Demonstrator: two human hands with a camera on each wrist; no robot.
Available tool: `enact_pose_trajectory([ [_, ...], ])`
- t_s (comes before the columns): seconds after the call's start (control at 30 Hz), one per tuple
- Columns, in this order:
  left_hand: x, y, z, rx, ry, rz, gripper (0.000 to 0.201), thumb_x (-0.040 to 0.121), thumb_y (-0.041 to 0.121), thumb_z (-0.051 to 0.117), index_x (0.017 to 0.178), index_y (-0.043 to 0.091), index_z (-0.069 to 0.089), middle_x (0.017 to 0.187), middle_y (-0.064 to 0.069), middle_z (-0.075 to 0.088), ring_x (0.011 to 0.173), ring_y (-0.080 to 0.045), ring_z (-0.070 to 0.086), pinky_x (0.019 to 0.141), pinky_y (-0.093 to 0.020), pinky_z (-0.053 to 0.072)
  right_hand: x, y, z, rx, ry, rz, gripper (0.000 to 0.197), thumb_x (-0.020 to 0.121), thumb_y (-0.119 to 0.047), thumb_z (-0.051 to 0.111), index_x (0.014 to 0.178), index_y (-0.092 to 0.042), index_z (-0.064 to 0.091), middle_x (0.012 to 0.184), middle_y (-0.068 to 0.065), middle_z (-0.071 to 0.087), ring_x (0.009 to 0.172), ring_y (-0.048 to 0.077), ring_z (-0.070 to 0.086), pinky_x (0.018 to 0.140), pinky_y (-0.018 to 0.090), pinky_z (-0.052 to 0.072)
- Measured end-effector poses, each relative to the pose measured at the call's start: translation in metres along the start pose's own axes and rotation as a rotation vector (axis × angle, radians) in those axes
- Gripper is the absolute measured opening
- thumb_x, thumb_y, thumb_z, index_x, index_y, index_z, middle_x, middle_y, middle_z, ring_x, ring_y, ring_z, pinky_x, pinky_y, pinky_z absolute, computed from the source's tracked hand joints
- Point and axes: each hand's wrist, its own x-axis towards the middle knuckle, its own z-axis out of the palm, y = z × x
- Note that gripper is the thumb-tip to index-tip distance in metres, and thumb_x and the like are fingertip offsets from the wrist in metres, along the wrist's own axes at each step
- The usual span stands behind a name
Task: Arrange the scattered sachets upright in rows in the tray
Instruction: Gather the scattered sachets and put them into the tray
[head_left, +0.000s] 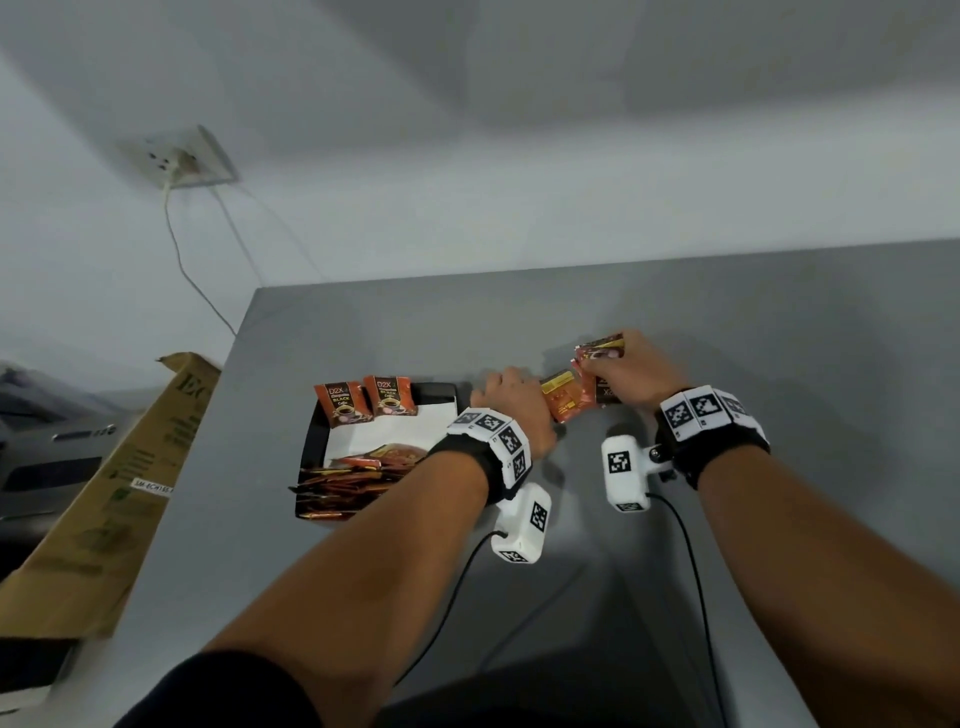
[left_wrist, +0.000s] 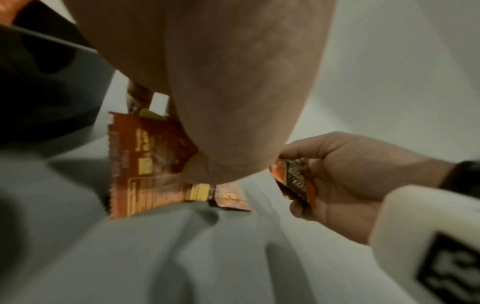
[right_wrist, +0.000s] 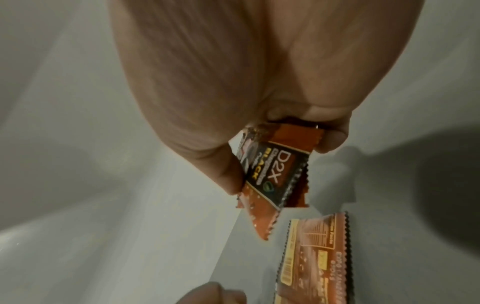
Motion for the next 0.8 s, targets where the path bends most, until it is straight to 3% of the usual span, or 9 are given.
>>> enact_pose_trajectory([
  [0.1,0.003,-0.006,0.001,-0.089,-0.039,0.035,0.06,0.085,0.035,0.068,0.135,0.012,0.043,0.137,-0.01,0.046,0.128,-0.031,0.043,0.104,-0.048,0.042,-0.006,-0.002,0.003,0.034,0.003,-0.01,0.027,0.075,-0.031,0.076,0.096,-0.013,0.071,0.083,0.004,0.074,0.077,0.022,0.072,0.073,0.038,0.059],
  [0.17,0.005,-0.007,0.003,-0.106,-0.068,0.031,0.057,0.086,0.025,0.066,0.135,0.011,0.041,0.138,-0.012,0.047,0.128,-0.032,0.044,0.104,-0.048,0.043,-0.01,-0.005,0.008,0.001,-0.006,-0.018,0.013,0.079,-0.027,0.074,0.084,-0.015,0.075,0.076,0.003,0.073,0.073,0.022,0.071,0.071,0.034,0.058],
  [0.23,0.002,-0.006,0.004,-0.094,-0.059,0.037,0.055,0.087,0.023,0.065,0.134,0.011,0.04,0.137,-0.014,0.045,0.128,-0.033,0.043,0.102,-0.049,0.043,-0.01,-0.007,0.013,-0.066,-0.023,-0.033,0.013,0.084,-0.021,0.071,0.087,-0.009,0.075,0.076,0.004,0.072,0.073,0.021,0.069,0.064,0.027,0.052],
  [0.33,-0.003,-0.005,0.008,-0.098,-0.02,0.018,0.051,0.088,0.019,0.06,0.133,0.01,0.039,0.136,-0.015,0.043,0.126,-0.034,0.042,0.1,-0.049,0.044,-0.012,-0.013,0.025,-0.176,-0.064,-0.029,0.018,0.088,-0.014,0.068,0.101,-0.002,0.063,0.086,0.0,0.064,0.079,0.021,0.062,0.073,0.03,0.05],
  [0.4,-0.003,-0.006,0.013,-0.129,-0.031,0.005,0.05,0.088,0.017,0.059,0.133,0.008,0.038,0.135,-0.016,0.043,0.125,-0.034,0.041,0.1,-0.047,0.045,-0.014,-0.016,0.035,-0.282,-0.035,-0.007,0.034,0.084,-0.02,0.072,0.105,-0.007,0.048,0.088,0.0,0.054,0.082,0.019,0.054,0.075,0.03,0.044],
  [0.5,-0.001,-0.008,0.017,-0.123,-0.056,0.02,0.056,0.088,0.027,0.063,0.133,0.005,0.039,0.134,-0.017,0.045,0.126,-0.035,0.043,0.104,-0.044,0.039,0.002,-0.001,0.053,-0.461,-0.064,-0.07,0.039,0.064,-0.037,0.07,0.09,-0.01,0.059,0.08,0.005,0.066,0.072,0.025,0.065,0.062,0.029,0.048],
  [0.63,-0.002,-0.009,0.022,-0.095,-0.099,0.01,0.06,0.091,0.033,0.061,0.136,-0.001,0.04,0.135,-0.02,0.048,0.126,-0.035,0.044,0.105,-0.042,0.035,-0.009,-0.011,0.053,-0.704,-0.215,-0.209,0.012,0.062,-0.022,0.068,0.061,-0.011,0.063,0.053,0.0,0.063,0.048,0.018,0.061,0.045,0.021,0.042],
  [0.7,-0.004,-0.01,0.025,-0.097,-0.102,-0.016,0.067,0.086,0.043,0.063,0.134,0.002,0.042,0.133,-0.019,0.047,0.123,-0.037,0.042,0.105,-0.047,0.037,-0.024,-0.019,0.048,-0.801,-0.275,-0.262,0.005,0.062,-0.014,0.071,0.062,-0.012,0.066,0.052,0.0,0.063,0.047,0.018,0.061,0.047,0.025,0.052],
  [0.8,-0.006,-0.009,0.028,-0.101,-0.078,0.02,0.071,0.083,0.054,0.062,0.131,0.004,0.045,0.128,-0.018,0.047,0.12,-0.037,0.043,0.104,-0.049,0.038,-0.042,-0.024,0.037,-0.739,-0.255,-0.26,0.006,0.073,-0.009,0.073,0.071,-0.014,0.07,0.067,0.003,0.071,0.061,0.022,0.068,0.064,0.033,0.059],
])
